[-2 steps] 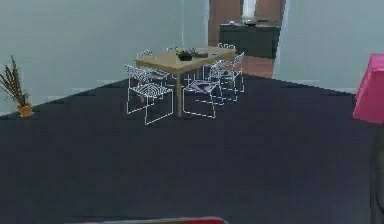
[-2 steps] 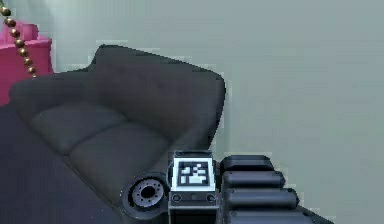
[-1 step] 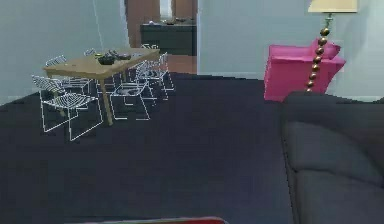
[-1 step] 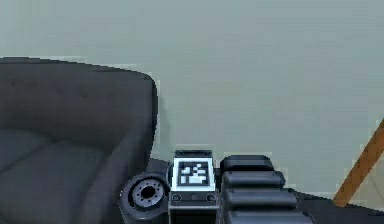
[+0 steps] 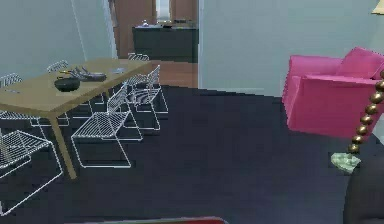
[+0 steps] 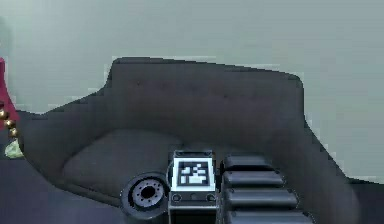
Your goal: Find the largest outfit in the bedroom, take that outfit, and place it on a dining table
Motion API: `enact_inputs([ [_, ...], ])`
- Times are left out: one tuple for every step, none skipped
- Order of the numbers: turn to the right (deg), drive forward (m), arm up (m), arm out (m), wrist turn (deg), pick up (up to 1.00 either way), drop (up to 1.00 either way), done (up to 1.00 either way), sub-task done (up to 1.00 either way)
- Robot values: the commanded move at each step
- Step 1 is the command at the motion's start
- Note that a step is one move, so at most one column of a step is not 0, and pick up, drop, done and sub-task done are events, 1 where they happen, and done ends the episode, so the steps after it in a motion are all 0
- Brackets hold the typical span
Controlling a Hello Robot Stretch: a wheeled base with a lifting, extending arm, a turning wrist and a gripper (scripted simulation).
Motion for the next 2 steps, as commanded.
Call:
enact_inputs([
  [0.0, 1.0, 0.0, 0.0, 0.0, 0.0, 0.0, 0.0, 0.0],
  [3.0, 0.0, 0.0, 0.0, 0.0, 0.0, 0.0, 0.0, 0.0],
])
